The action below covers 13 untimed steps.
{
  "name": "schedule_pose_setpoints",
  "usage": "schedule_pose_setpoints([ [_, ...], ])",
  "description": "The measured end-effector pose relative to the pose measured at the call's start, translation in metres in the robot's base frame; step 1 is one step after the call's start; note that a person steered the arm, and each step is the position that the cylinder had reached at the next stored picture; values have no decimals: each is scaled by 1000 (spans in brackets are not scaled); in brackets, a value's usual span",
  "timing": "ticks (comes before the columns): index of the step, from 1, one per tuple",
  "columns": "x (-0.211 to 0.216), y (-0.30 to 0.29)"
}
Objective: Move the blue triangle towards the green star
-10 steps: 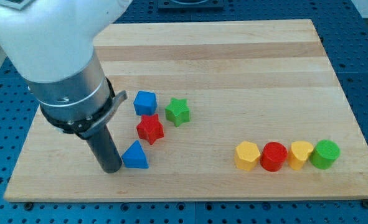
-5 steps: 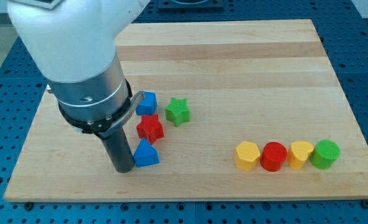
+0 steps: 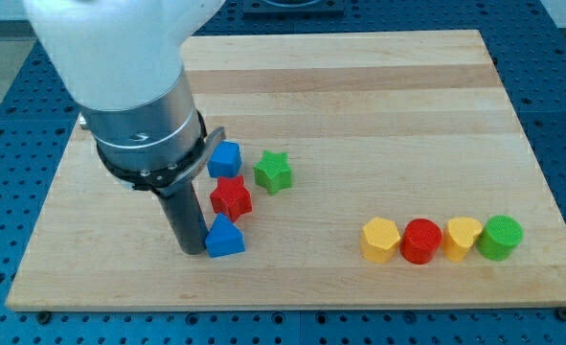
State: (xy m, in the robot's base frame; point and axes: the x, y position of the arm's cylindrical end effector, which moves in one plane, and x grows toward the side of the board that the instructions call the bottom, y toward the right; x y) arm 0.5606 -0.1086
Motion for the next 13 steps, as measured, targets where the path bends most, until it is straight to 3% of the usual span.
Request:
schedule_pose_setpoints([
  [4, 1, 41],
  [9, 37, 80],
  [13, 31, 89],
])
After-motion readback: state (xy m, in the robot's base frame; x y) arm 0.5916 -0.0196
